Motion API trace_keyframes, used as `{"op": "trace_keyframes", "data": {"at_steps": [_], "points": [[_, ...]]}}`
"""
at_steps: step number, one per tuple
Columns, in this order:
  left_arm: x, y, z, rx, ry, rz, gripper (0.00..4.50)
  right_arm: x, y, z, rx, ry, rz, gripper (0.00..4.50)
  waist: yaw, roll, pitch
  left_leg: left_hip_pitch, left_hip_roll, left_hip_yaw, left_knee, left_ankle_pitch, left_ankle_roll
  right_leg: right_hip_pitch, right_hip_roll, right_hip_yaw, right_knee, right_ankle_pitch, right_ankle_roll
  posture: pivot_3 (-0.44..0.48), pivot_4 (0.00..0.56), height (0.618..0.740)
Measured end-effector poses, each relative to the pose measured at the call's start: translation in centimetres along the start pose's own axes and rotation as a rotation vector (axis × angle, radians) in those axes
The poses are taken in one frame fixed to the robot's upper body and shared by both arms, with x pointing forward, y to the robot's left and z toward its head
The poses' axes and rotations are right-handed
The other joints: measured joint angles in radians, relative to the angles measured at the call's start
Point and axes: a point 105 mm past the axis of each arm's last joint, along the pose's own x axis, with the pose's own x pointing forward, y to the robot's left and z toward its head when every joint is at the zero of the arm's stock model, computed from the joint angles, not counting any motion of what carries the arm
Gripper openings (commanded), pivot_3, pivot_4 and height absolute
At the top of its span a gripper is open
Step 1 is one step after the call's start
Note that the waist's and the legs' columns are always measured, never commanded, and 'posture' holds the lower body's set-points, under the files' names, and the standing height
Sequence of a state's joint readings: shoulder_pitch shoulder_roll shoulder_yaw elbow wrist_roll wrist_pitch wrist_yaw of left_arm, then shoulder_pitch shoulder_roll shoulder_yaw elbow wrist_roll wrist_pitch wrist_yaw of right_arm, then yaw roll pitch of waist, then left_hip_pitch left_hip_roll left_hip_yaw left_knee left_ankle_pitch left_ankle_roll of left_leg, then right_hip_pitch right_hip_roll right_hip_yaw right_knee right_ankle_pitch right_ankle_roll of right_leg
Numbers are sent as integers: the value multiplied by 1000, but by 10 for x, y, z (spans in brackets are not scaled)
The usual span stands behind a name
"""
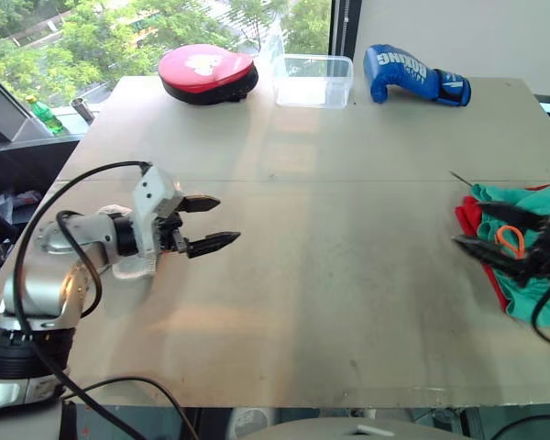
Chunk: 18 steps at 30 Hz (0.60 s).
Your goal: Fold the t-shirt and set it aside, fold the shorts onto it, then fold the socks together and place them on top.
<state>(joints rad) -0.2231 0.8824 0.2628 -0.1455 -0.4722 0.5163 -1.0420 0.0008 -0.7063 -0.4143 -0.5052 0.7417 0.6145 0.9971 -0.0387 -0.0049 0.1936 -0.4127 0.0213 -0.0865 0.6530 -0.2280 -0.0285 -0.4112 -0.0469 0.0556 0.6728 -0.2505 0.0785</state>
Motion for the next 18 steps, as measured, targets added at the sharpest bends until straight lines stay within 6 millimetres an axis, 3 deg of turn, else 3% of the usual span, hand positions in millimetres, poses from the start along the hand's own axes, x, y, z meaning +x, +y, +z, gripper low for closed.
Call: {"op": "trace_keyframes", "data": {"at_steps": [3,8,13,18], "points": [[-14,22,-11,-11,21,131,4500,24,24,-7,-5,9,159,4454,1,-1,0,0,0,0,0,0,0,0,0,0,0,0,0,0,150,731],[-47,57,-47,-33,131,343,4500,51,47,-7,-28,-9,354,4454,-2,-2,-1,-1,0,-1,-1,0,0,-1,0,-1,-1,0,0,0,150,731],[-71,57,-76,-61,232,391,4500,55,44,-9,-51,-2,357,4454,0,-2,-1,-1,0,0,-1,0,0,-1,0,-1,-1,0,0,0,150,731],[-76,48,-99,-124,296,364,4500,57,44,-9,-61,-3,355,4454,1,-3,-1,0,0,0,-1,0,0,-1,0,-1,0,0,0,0,150,731]]}}
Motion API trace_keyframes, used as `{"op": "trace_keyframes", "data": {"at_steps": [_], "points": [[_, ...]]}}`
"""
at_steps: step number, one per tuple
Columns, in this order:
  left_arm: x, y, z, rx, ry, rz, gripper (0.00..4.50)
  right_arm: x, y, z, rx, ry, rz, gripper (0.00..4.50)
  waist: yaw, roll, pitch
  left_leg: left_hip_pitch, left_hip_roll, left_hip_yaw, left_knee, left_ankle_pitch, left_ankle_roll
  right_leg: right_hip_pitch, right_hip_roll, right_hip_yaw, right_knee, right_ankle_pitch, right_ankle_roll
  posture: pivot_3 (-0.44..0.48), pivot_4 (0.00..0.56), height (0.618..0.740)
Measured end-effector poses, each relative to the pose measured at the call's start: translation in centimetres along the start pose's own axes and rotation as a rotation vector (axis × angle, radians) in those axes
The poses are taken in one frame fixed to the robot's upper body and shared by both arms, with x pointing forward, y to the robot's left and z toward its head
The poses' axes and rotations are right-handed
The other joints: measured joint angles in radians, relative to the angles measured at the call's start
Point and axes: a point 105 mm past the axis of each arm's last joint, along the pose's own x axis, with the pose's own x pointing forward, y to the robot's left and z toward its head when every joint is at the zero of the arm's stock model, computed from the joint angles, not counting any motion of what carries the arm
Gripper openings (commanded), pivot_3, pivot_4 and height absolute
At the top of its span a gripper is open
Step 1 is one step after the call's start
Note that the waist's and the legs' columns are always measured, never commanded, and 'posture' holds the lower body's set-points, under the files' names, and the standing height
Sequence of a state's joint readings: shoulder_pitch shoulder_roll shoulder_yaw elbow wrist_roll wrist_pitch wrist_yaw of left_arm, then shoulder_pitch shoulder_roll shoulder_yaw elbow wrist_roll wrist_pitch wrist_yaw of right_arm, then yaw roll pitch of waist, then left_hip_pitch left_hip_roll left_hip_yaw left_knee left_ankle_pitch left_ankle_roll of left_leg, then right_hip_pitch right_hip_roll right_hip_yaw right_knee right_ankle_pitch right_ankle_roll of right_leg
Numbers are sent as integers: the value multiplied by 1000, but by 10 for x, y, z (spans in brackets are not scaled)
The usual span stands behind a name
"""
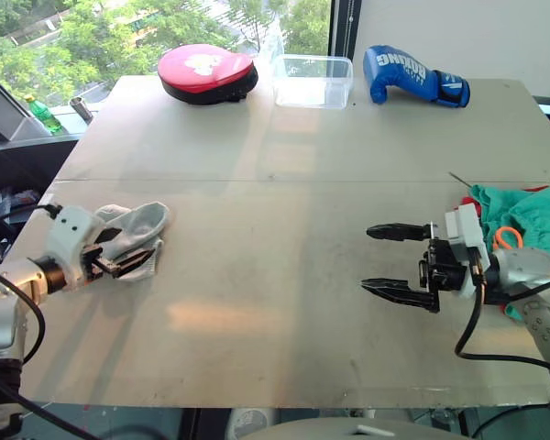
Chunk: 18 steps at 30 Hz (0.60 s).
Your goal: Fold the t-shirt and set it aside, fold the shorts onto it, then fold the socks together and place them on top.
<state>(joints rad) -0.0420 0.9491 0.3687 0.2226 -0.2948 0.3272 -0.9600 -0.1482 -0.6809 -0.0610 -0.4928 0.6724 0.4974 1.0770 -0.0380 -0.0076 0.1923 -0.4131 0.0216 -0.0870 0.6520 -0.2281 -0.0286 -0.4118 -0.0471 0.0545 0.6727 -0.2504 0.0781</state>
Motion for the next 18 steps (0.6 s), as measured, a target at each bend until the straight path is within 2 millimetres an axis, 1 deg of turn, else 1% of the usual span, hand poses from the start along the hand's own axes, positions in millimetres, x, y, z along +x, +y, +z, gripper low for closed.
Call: {"op": "trace_keyframes", "data": {"at_steps": [4,6,10,11,12,15,16,17,18], "points": [[1,5,-5,-34,7,8,4500,1,0,1,-6,-3,-10,4454,0,0,0,0,0,0,0,0,0,0,0,0,0,0,0,0,150,731],[1,4,-7,-51,14,-16,4500,1,0,2,-8,-3,-13,4454,-1,0,0,0,0,0,0,0,0,0,0,0,0,0,0,0,150,731],[-3,-3,-9,-91,52,-106,3449,1,-1,1,-4,-2,-24,4500,-3,0,-1,1,0,0,0,0,0,0,0,0,1,0,0,0,150,731],[-4,-6,-8,-111,56,-134,2756,1,-1,1,-5,-2,-28,4500,-3,0,-1,1,0,0,0,0,0,0,0,0,1,0,0,0,150,731],[-4,-8,-8,-121,59,-151,2488,1,-1,1,-5,-2,-29,4500,-3,1,-1,1,0,0,0,0,0,0,0,0,1,0,0,0,150,731],[-3,-18,-7,-152,64,-206,1145,1,-1,2,-8,-3,-27,4500,-2,1,-1,1,0,0,0,0,0,0,0,0,1,0,0,0,150,731],[-3,-21,-6,-158,65,-221,826,1,0,2,-9,-2,-26,4500,-1,1,-1,1,0,0,0,0,0,0,0,0,1,0,0,0,150,731],[0,-27,-3,-165,69,-245,274,1,0,3,-10,-1,-25,4500,0,1,-1,1,0,0,0,0,0,0,0,0,1,0,0,0,150,731],[2,-31,-1,-172,67,-265,52,0,0,3,-10,-2,-26,4500,0,1,-1,1,0,0,0,0,0,0,0,0,1,0,0,0,150,731]]}}
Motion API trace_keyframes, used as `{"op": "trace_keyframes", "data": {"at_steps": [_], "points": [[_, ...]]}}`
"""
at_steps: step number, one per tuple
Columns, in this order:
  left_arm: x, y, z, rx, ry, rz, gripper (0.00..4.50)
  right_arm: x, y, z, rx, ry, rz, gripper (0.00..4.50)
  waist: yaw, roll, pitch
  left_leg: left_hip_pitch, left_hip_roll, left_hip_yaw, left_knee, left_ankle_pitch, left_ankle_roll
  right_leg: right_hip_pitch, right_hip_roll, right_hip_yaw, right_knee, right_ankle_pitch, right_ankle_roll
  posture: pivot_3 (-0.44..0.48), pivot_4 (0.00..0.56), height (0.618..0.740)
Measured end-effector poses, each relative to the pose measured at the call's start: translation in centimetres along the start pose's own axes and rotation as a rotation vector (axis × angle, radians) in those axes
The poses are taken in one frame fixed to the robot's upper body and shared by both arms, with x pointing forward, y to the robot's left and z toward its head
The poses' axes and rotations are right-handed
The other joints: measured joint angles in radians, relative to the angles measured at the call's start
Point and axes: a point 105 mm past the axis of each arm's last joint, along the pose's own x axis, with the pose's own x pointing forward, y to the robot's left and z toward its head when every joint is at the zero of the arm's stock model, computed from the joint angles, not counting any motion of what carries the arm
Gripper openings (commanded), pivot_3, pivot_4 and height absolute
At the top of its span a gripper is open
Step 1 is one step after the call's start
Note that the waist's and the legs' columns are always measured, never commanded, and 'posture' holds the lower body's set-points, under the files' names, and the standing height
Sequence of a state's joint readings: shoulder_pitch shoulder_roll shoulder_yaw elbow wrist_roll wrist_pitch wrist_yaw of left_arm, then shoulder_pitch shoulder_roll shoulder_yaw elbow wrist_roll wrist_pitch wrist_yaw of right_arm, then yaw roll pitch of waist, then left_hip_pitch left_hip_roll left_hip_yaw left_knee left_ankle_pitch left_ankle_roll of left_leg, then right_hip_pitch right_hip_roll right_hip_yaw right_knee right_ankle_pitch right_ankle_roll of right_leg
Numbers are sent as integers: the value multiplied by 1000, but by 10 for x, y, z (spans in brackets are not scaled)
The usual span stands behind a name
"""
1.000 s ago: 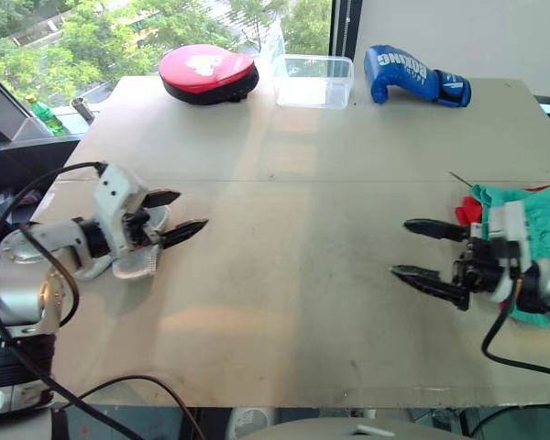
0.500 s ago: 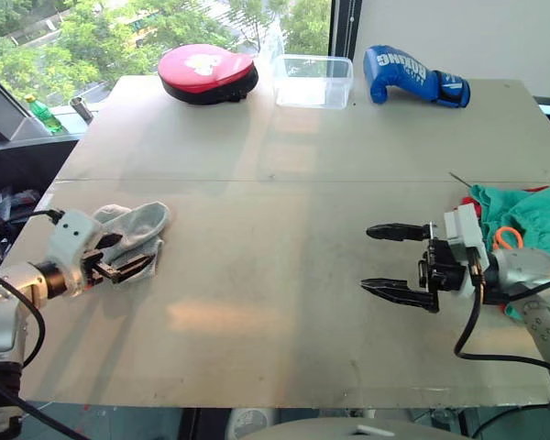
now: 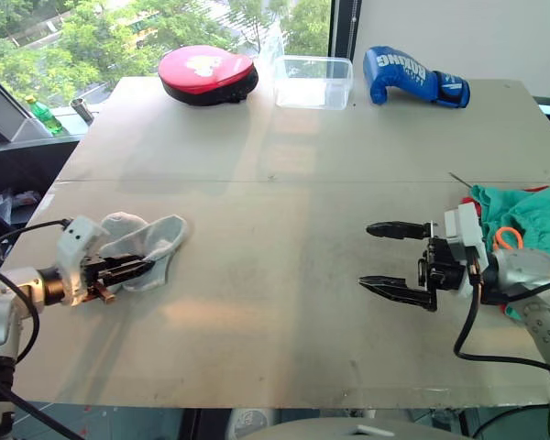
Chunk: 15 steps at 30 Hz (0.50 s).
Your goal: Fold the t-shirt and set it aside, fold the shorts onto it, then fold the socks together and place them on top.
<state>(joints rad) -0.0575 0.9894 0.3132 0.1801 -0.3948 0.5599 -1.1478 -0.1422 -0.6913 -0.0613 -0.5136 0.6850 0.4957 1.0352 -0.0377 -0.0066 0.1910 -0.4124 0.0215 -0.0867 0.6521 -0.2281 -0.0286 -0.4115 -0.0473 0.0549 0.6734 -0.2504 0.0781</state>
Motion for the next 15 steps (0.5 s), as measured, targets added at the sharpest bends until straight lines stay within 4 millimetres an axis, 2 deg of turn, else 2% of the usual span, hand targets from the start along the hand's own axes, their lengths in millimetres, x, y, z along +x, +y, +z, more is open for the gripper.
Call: {"op": "trace_keyframes", "data": {"at_steps": [3,7,13,15], "points": [[14,-18,7,-9,-18,-77,52,0,-1,0,0,-1,-7,4500,2,0,0,0,0,0,0,0,0,0,0,0,0,0,0,0,150,731],[43,-55,22,10,-47,-203,52,0,-2,0,1,-3,-20,4500,4,0,0,-1,0,0,1,0,0,0,0,0,0,0,0,0,150,731],[106,-120,58,74,-113,-349,52,-3,-7,4,-12,-11,-60,4500,6,-1,-1,-1,-1,0,2,0,0,0,0,0,2,0,0,0,150,731],[121,-129,69,85,-138,-338,52,-5,-9,4,-10,-9,-80,4500,3,-1,-1,0,-1,0,2,0,0,0,0,0,3,0,0,0,150,731]]}}
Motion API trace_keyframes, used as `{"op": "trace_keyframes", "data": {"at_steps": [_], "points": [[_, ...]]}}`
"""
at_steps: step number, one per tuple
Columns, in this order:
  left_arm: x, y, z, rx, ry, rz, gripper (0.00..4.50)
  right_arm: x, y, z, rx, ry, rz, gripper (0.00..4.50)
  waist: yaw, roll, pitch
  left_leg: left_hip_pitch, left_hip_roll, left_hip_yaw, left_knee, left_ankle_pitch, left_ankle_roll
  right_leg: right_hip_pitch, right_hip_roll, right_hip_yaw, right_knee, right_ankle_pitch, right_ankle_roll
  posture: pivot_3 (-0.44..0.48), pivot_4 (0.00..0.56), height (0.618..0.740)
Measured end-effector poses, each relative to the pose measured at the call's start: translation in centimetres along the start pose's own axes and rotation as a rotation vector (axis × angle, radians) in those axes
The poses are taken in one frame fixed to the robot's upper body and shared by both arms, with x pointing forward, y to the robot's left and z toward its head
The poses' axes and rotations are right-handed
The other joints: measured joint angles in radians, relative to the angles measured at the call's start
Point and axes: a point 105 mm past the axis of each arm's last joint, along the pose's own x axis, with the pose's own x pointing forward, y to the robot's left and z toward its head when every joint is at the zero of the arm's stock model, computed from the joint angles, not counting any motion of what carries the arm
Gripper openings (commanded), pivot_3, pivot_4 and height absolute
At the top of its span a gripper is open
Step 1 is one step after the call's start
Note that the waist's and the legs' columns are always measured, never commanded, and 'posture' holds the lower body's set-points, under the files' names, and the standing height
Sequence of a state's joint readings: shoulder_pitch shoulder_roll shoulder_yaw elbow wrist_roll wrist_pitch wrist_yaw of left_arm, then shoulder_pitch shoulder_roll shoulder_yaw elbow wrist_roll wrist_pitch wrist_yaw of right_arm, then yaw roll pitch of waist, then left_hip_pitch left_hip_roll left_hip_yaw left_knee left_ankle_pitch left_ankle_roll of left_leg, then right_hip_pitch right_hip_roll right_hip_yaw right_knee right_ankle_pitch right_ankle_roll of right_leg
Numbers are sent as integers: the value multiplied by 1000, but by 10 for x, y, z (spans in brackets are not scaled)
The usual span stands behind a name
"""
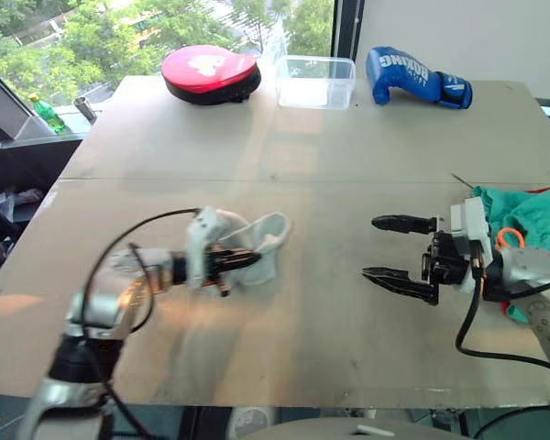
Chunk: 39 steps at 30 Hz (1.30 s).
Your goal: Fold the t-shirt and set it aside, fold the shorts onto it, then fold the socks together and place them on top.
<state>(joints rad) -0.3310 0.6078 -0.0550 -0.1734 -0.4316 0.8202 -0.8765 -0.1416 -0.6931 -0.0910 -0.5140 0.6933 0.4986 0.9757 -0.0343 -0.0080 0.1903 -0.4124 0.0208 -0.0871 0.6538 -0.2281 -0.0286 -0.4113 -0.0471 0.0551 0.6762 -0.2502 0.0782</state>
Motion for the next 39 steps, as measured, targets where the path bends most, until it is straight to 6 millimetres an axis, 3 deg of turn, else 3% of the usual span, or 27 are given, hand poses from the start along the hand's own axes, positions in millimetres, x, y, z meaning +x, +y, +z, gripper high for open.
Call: {"op": "trace_keyframes", "data": {"at_steps": [5,12,13,14,20,21,25,27,32,39], "points": [[50,-7,28,26,-87,38,52,0,-4,-3,21,11,-53,4500,2,-1,0,-1,-1,-1,1,0,0,0,0,0,1,0,0,0,150,731],[75,-9,39,14,-133,100,52,-1,-5,-8,42,29,-96,4500,-3,0,0,0,-1,-1,0,0,0,0,0,0,1,0,0,0,150,731],[75,-10,39,12,-136,98,733,-1,-5,-8,43,28,-101,4500,-3,0,0,0,-1,-1,0,0,0,0,0,0,1,0,0,0,150,731],[75,-11,40,16,-138,87,904,-1,-5,-8,44,27,-105,4500,-3,0,0,0,-1,-1,0,0,0,0,0,0,1,0,0,0,150,731],[59,-25,60,133,-212,26,3868,0,-5,-7,47,20,-119,4500,-1,0,0,0,-1,-1,0,0,0,0,0,0,1,0,0,0,150,731],[54,-23,60,158,-204,31,4149,0,-4,-7,49,18,-118,4500,-2,-1,0,0,-1,-1,0,0,0,0,0,0,1,0,0,0,150,731],[11,-13,55,331,-125,49,4149,-3,-4,-11,69,21,-133,4500,-10,0,0,1,0,-1,-2,0,0,0,1,0,1,0,-1,0,150,731],[-2,-17,48,390,-92,27,4149,-3,-4,-11,69,19,-134,4500,-7,0,0,1,0,0,-2,0,0,0,0,0,0,0,0,0,150,731],[-15,-22,4,413,24,-17,4149,-4,-5,-10,66,16,-140,4500,0,0,0,0,0,0,-1,0,0,0,0,0,-2,0,0,0,150,731],[-12,-12,-8,589,44,17,4149,-4,-6,-10,66,16,-149,4500,3,0,0,0,0,0,-1,0,0,0,0,0,-2,0,0,0,150,731]]}}
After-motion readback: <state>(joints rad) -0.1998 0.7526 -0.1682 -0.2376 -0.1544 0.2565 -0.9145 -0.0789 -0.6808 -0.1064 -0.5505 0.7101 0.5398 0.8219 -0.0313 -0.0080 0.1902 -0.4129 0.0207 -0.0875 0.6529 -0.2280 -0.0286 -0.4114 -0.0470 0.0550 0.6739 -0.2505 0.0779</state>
